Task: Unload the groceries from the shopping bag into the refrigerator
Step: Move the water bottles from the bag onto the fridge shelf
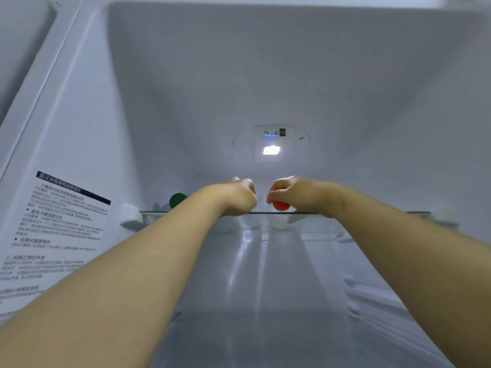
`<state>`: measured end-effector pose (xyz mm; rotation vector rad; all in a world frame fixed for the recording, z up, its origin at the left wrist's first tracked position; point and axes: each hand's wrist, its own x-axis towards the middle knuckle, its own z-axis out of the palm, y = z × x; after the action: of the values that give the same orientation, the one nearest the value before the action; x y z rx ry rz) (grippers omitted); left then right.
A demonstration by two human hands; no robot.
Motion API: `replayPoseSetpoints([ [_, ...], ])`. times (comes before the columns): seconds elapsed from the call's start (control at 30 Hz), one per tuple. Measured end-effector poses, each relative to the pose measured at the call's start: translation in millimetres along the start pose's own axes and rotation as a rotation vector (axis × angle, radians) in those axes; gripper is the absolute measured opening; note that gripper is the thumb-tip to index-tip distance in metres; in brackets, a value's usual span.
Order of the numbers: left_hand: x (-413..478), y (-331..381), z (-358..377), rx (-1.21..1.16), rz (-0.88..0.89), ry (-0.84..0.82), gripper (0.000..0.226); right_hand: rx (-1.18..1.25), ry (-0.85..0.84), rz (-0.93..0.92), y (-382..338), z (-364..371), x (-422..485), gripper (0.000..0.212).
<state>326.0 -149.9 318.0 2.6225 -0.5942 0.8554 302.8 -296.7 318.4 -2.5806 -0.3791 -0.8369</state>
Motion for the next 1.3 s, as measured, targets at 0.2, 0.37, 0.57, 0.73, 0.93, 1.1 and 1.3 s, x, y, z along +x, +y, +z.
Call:
replayPoseSetpoints([
  [0.2, 16.3, -1.2, 3.4, 0.075, -0.052, -0.073, 0.036, 0.014, -0.038, 0.046, 6.7, 0.6, 18.1, 0.022],
  [0.37, 25.1, -4.6, 4.2, 0.074, -0.103, -0.11, 0.047, 0.03, -0.06, 0.061, 12.4, 1.1, 27.1, 0.02],
  [0.57, 23.3, -4.1, 6.4, 0.012, -0.056, -0.076, 0.033, -0.008, -0.047, 0.056, 13.0, 0.9, 23.6, 0.022],
  [0.73, 14.8, -2.3, 7.4, -0.032, -0.01, 0.072, 0.024, -0.095, 0.117, 0.081, 5.5, 2.9, 15.5, 0.034],
  [0.93, -15.2, -0.7, 0.0, -0.185, 0.064, 0.57, 0.019, -0.188, 0.643, -0.056, -3.6, 0.8, -25.1, 0.03],
  [1.1, -64.7, 14.7, 0.9, -0.148, 0.198, 0.647, 0.021, -0.09, 0.685, -0.06, -10.3, 14.0, -74.3, 0.029],
  [1.3, -139.0, 18.7, 25.6, -0.091, 0.228, 0.581, 0.022, -0.09, 0.637, -0.027, -13.2, 39.5, -152.5, 0.026],
])
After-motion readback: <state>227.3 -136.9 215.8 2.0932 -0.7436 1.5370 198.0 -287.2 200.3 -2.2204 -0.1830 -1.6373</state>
